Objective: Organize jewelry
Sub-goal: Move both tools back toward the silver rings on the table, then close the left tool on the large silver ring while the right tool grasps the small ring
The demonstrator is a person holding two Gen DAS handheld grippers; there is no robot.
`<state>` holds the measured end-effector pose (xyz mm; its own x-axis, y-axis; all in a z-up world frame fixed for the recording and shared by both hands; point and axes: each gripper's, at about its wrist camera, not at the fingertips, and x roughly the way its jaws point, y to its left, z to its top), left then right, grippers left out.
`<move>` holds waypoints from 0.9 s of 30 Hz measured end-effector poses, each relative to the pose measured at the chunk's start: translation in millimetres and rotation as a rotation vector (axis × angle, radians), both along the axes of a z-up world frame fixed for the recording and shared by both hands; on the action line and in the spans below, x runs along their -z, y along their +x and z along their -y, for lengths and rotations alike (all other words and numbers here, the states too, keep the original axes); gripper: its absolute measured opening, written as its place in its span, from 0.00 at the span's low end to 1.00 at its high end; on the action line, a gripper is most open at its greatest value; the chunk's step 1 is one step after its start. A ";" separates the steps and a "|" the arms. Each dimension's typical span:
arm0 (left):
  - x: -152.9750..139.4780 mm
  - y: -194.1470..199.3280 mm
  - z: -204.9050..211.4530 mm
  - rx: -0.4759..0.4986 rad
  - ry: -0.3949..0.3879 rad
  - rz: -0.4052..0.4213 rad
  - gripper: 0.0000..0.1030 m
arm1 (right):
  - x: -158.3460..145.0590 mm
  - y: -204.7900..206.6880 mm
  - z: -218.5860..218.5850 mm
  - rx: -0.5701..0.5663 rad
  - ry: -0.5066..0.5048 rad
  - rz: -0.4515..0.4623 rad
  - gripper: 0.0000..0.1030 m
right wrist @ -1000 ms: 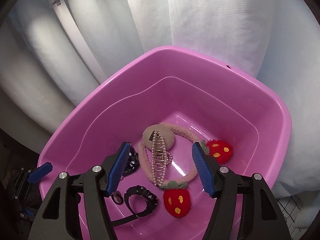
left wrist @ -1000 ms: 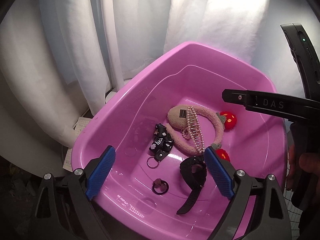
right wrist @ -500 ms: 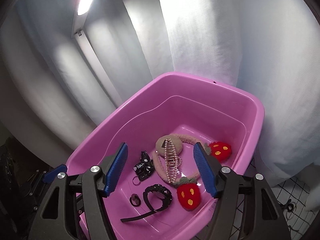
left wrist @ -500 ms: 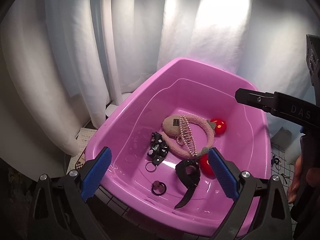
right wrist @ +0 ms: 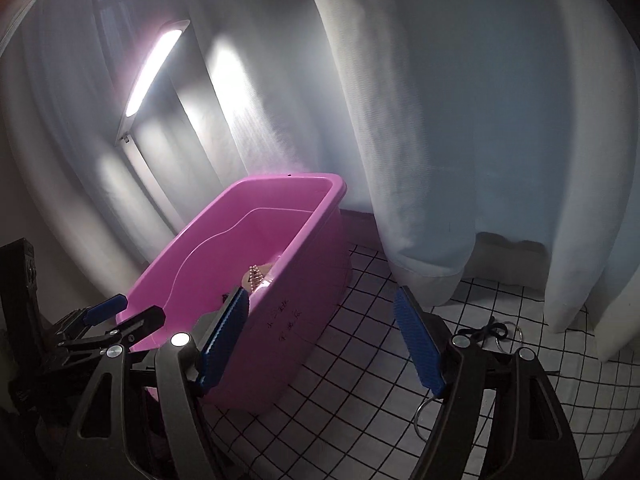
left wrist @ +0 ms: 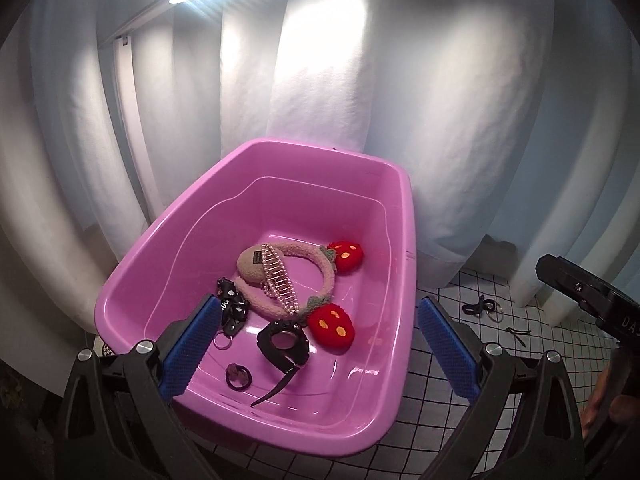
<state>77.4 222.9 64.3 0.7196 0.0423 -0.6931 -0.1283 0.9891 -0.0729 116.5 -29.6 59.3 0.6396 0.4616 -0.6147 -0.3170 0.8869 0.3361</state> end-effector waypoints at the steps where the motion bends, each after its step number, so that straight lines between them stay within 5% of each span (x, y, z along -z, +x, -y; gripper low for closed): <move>1: -0.5 -2.6 9.0 0.012 -0.004 0.008 0.94 | 3.6 -6.8 15.5 0.027 -0.012 -0.005 0.70; 9: 3.1 -24.1 100.3 0.066 0.001 0.029 0.94 | 44.5 -50.9 140.3 0.141 -0.042 -0.082 0.70; 15: 31.3 -43.3 164.0 0.004 -0.031 -0.068 0.94 | 71.5 -65.4 204.8 0.076 -0.055 -0.126 0.70; 27: 79.3 -55.6 215.2 -0.141 0.082 -0.158 0.94 | 121.3 -26.1 217.3 -0.085 -0.100 -0.149 0.70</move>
<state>21.9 7.7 -15.0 0.5856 0.1956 -0.7866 -0.2688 0.9624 0.0392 90.4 -246.9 -62.0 0.4995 0.4416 -0.7453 -0.3450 0.8906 0.2964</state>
